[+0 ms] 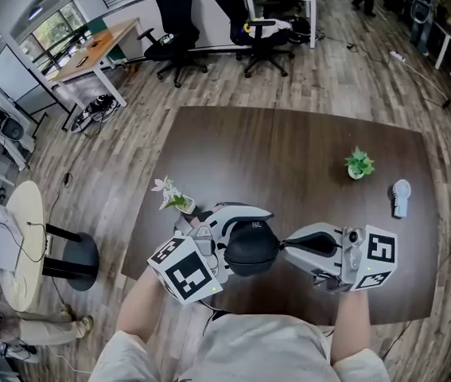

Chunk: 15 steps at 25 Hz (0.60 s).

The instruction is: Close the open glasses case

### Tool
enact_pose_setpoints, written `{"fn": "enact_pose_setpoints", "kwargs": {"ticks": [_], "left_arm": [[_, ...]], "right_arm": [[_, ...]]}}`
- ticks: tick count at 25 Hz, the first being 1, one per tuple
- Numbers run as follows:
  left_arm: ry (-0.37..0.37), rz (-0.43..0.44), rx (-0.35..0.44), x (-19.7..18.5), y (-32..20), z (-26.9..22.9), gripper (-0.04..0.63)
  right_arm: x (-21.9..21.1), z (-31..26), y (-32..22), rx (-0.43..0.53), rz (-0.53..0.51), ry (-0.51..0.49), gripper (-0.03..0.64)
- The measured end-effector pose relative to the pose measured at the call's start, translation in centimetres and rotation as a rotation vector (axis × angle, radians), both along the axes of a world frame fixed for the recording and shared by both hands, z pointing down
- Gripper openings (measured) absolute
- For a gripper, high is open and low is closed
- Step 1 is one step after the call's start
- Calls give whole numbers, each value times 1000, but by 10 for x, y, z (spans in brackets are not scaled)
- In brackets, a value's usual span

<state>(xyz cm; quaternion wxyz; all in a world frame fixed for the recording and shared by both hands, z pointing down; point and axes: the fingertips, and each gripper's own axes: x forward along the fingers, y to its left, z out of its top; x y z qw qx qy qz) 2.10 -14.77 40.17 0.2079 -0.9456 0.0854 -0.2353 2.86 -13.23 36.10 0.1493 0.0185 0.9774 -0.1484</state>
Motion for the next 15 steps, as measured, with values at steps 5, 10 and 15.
{"fn": "enact_pose_setpoints", "kwargs": {"ticks": [5,10,15], "left_arm": [[-85,-52,7,-8,-15,26,261],[-97,-74,-27,-8,-21,43,262],[8,-84,-61,-5,-20,31,268]], "right_arm": [[0,-4,2,16,22,14,0],[-1,-7,3,22,38,5,2],[11,-13,-5,-18,73,-82,1]]}}
